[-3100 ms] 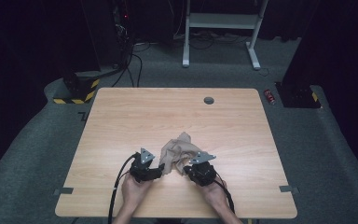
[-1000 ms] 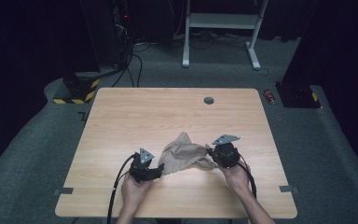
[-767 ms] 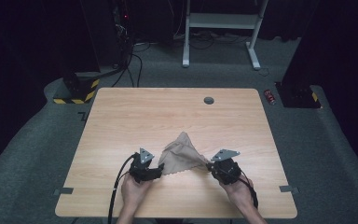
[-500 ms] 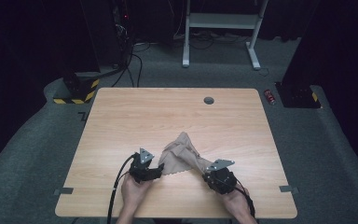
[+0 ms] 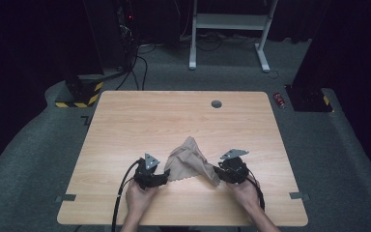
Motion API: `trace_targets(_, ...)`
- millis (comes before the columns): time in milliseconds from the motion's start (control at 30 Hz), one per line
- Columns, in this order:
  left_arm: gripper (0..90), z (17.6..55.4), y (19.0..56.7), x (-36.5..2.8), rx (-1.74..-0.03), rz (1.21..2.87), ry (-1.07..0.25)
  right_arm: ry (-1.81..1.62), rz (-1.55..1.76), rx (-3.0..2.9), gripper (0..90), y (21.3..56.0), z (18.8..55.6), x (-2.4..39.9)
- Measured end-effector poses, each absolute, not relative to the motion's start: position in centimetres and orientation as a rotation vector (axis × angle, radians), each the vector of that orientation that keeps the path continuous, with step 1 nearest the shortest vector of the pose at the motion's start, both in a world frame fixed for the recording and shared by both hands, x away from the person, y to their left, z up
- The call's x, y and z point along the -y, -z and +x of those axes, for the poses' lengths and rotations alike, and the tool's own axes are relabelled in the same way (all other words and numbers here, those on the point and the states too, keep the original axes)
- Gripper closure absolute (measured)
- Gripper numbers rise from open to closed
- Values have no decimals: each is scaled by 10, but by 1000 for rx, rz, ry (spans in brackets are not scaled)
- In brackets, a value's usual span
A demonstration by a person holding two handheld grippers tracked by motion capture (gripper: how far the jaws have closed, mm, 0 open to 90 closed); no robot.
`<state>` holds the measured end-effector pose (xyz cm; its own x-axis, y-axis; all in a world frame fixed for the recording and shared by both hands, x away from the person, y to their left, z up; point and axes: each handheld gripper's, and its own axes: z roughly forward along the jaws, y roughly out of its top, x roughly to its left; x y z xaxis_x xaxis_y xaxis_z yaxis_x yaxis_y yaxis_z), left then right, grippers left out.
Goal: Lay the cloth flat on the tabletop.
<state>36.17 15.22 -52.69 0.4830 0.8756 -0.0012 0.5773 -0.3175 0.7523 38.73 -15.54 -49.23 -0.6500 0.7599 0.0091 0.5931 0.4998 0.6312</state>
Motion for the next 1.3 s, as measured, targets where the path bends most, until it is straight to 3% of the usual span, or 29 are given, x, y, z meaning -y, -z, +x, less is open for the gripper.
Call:
trace_targets(233,306,362,527,-152,-1196,2026,-542,-816,1140,-2538,898,502,397,148)
trace_targets(700,305,362,527,-152,-1198,2025,-540,-894,1133,-2406,897,464,419,166)
trace_targets(733,305,362,527,-152,-1197,2025,-541,-893,1127,-2437,815,471,417,161)
trace_targets(900,305,362,527,-152,-1196,2027,-542,-866,1116,-2519,691,495,411,146)
trace_targets(1000,305,362,527,-152,-1197,2025,-540,-853,1124,-2531,704,501,410,143)
trace_targets(1033,305,362,527,-152,-1198,2025,-541,-857,1117,-2543,794,505,411,141)
trace_targets(1067,305,362,527,-152,-1196,2026,-542,-857,1117,-2543,794,505,411,141)
trace_targets(1133,305,362,527,-152,-1197,2026,-541,-845,1065,-2558,890,505,412,140)
trace_targets(1300,305,362,527,-152,-1196,2027,-542,-859,1051,-2514,896,496,413,142)
